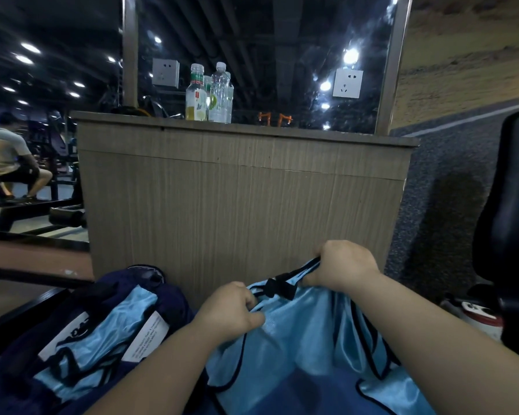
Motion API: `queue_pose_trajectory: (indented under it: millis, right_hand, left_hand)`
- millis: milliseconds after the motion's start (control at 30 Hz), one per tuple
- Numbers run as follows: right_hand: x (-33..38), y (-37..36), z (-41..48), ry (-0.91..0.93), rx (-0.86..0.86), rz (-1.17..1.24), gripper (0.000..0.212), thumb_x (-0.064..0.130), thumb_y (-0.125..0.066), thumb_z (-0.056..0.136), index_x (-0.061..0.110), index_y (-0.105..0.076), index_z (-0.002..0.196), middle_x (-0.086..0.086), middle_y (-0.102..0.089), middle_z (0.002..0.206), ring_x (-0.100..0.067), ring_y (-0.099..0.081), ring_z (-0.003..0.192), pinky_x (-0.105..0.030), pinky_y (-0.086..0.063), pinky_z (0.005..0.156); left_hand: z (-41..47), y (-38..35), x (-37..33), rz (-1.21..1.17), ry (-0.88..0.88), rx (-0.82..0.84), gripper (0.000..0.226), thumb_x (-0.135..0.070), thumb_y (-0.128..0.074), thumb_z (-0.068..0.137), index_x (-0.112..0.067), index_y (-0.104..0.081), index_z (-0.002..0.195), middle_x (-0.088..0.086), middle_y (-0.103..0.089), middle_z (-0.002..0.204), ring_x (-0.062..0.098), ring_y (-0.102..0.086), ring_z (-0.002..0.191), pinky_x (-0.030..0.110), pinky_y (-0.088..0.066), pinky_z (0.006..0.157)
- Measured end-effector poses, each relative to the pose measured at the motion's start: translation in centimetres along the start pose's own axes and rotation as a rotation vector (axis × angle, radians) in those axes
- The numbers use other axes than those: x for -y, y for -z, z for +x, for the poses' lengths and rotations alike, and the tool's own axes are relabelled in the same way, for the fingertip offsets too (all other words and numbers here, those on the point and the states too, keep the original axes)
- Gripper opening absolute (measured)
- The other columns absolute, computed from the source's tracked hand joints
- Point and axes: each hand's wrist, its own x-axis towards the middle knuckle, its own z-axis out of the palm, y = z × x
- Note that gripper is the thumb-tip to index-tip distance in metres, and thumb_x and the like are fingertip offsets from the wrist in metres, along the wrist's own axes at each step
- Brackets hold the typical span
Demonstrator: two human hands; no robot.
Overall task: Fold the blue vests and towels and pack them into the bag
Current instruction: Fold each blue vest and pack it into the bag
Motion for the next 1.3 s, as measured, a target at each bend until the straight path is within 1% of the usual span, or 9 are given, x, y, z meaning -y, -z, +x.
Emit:
queue_pose_trajectory:
  millis: [100,200,500,600,733,833,1067,1200,1300]
  right_hand:
    - [-0.2,-0.1,0.0,0.003,0.021,0.000,0.054,0.071,-0.074,0.060,0.022,-0.066,0.079,0.007,-0.063,0.075,-0.012,-0.060,0.069,-0.026,-0.049,0.057]
    - [-0.8,0.0,0.1,0.015,0.038,0.030,0.053,0.072,-0.075,0.058,0.025,-0.067,0.081,0.008,-0.064,0.077,-0.012,-0.060,0.072,-0.027,-0.048,0.059]
    - [-4.5,-1.5,0.7,-0.002,0.071,0.135,0.062,0.078,-0.072,0.054,0.027,-0.068,0.088,0.013,-0.065,0.083,-0.012,-0.061,0.083,-0.029,-0.048,0.069]
    - [-5.5,-2.2,0.9,-0.009,0.125,0.176,0.059,0.076,-0.074,0.056,0.029,-0.070,0.091,0.013,-0.066,0.085,-0.011,-0.061,0.084,-0.028,-0.050,0.072]
    - [-6.2,-2.9,0.6,-0.027,0.254,0.268,0.040,0.071,-0.075,0.063,0.034,-0.063,0.073,0.017,-0.061,0.077,-0.003,-0.057,0.075,-0.022,-0.043,0.063]
    - [-6.3,-4.5,0.9,-0.037,0.305,0.274,0.056,0.071,-0.074,0.065,0.024,-0.070,0.094,0.012,-0.064,0.086,-0.010,-0.060,0.082,-0.025,-0.048,0.072]
    - [-6.3,-9.4,2.2,-0.044,0.439,0.250,0.096,0.088,-0.063,0.043,0.024,-0.068,0.114,0.006,-0.068,0.103,-0.015,-0.063,0.093,-0.031,-0.053,0.087]
    - [-6.1,-11.5,2.3,-0.007,0.425,0.300,0.047,0.070,-0.072,0.068,0.031,-0.067,0.092,0.007,-0.067,0.097,-0.014,-0.062,0.092,-0.027,-0.048,0.080]
    - [-5.9,-13.2,2.7,0.016,0.383,0.338,0.051,0.067,-0.073,0.070,0.026,-0.069,0.100,0.003,-0.069,0.103,-0.016,-0.063,0.098,-0.028,-0.049,0.085]
  left_hand:
    - [-0.1,0.5,0.4,0.047,-0.071,0.025,0.030,-0.034,-0.065,0.082,-0.022,-0.051,0.058,-0.009,-0.042,0.077,0.007,-0.046,0.071,0.025,-0.037,0.063]
    - [-0.1,1.3,1.0,-0.105,-0.106,0.110,0.035,-0.036,-0.058,0.075,-0.028,-0.043,0.044,-0.008,-0.039,0.072,0.003,-0.044,0.062,0.019,-0.031,0.058]
    - [-0.2,2.6,3.9,0.057,-0.099,0.237,0.015,-0.021,-0.063,0.077,-0.006,-0.064,0.075,-0.007,-0.047,0.084,0.010,-0.054,0.076,0.030,-0.045,0.068]
    - [-0.4,3.1,4.2,-0.244,-0.006,0.161,0.016,-0.023,-0.059,0.073,-0.009,-0.066,0.071,-0.007,-0.053,0.075,0.000,-0.050,0.066,0.019,-0.038,0.062]
    - [-0.8,2.8,4.7,-0.785,0.174,0.110,0.012,-0.010,-0.059,0.082,-0.009,-0.071,0.084,0.002,-0.067,0.076,0.013,-0.060,0.073,0.027,-0.045,0.069]
    - [-0.5,1.5,4.6,-0.931,0.221,0.061,0.009,-0.006,-0.061,0.086,-0.008,-0.068,0.091,0.006,-0.069,0.083,0.018,-0.063,0.078,0.029,-0.049,0.072]
    - [1.0,-2.0,6.4,-0.709,0.438,0.016,0.025,-0.036,-0.057,0.096,-0.015,-0.065,0.084,0.004,-0.067,0.082,0.017,-0.061,0.075,0.030,-0.046,0.071]
    - [2.1,-2.7,7.5,-0.463,0.478,0.017,0.043,-0.048,-0.046,0.099,-0.013,-0.058,0.076,0.008,-0.061,0.080,0.024,-0.057,0.078,0.030,-0.040,0.069]
    - [3.1,-2.5,8.1,-0.438,0.588,0.021,0.045,-0.045,-0.044,0.100,-0.005,-0.066,0.099,0.012,-0.062,0.101,0.026,-0.058,0.095,0.031,-0.041,0.083]
